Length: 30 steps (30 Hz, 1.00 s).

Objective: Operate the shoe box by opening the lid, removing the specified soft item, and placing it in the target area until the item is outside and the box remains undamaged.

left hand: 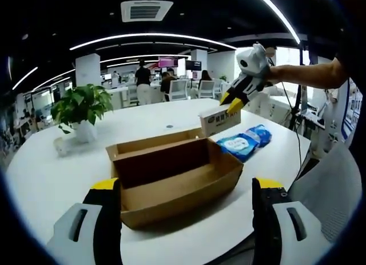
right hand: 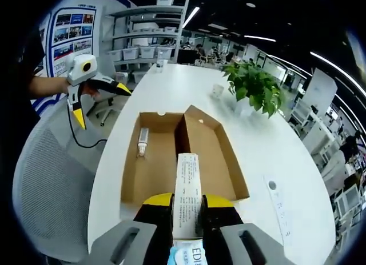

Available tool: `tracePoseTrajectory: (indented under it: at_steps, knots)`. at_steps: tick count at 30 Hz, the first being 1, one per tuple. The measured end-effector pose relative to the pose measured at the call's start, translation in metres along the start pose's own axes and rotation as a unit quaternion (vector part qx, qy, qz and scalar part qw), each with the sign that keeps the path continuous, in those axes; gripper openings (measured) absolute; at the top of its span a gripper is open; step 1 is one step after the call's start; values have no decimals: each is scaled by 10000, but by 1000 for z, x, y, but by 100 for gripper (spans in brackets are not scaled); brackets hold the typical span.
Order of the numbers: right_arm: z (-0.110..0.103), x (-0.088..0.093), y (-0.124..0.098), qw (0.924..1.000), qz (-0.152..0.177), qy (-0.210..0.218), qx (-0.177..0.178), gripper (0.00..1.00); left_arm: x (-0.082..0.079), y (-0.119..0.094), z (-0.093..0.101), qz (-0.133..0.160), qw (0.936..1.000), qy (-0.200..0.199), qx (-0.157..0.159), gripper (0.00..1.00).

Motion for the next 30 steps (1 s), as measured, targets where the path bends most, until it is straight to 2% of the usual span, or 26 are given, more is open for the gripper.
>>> tracePoseTrajectory:
  at_steps: [17, 30]
  knots:
    - [35, 40, -28, 9989, -199, 213, 368, 14, 3, 2, 1, -97, 9999, 23, 55, 99]
    - [62, 87, -41, 9964, -547, 301, 573, 14, 5, 4, 1, -198, 9998, 47, 93, 99]
Point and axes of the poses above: the point that each gripper's makers call its tool centre point, and the gripper's own axes: y roughly forward along the fingers, z roughly to its right, x roughly out of its underside, the point moved 9 cm from there along -y, roughly backward along the fingers, and after that the axes turned 8 degrees about x, right-handed, at the moved point
